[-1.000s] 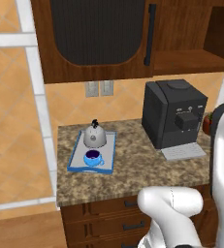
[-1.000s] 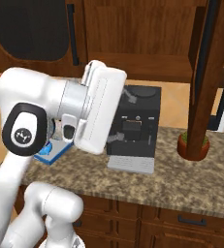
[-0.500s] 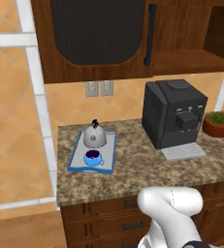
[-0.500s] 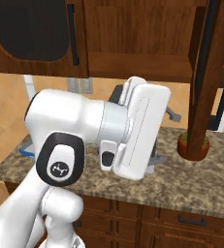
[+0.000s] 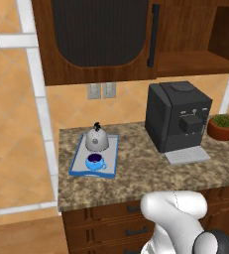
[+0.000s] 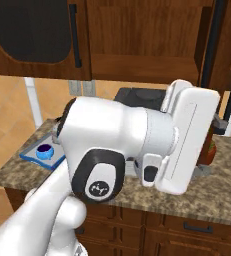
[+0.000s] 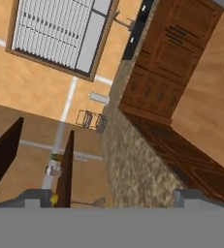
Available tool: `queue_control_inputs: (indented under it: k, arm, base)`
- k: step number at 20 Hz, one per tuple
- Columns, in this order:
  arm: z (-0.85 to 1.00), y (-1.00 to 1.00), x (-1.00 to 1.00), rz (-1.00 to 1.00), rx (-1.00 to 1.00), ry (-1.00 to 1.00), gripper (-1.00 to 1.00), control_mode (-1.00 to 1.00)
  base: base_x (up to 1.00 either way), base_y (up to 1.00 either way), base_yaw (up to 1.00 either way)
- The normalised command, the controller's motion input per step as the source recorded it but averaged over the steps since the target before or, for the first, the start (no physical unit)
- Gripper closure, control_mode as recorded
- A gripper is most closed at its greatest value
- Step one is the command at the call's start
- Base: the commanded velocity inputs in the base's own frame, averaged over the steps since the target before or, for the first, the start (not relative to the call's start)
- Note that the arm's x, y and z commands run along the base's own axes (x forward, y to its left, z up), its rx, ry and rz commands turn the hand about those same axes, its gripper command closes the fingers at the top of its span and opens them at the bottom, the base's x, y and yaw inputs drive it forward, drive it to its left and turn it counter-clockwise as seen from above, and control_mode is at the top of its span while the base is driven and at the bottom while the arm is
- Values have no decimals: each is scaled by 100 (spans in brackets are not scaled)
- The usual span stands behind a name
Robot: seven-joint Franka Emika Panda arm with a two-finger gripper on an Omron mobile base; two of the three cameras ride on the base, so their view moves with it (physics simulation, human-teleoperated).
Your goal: Pick the kettle from the counter and place it on the tray. Then pick the mug from the cabinet and place it on the tray. Then close the cabinet doors.
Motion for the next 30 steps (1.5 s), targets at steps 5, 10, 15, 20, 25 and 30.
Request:
queue_control_inputs:
  k: [5, 10, 15, 20, 25, 30]
  arm:
    - [0, -44, 12, 14, 0, 0, -100, -100]
    - [0, -30, 30, 20, 0, 0, -100, -100]
    - [0, -4, 50, 20, 0, 5, -100, -100]
    - [-3, 14, 41, 23, 0, 10, -100, -100]
    - [-2, 49, 38, 25, 0, 15, -100, -100]
    - [-1, 59, 40, 27, -1, 8, -100, -100]
  base:
    - [0, 0, 0]
    - [0, 0, 0]
    - [0, 0, 0]
    - [0, 0, 0]
    - [0, 0, 0]
    - [0, 0, 0]
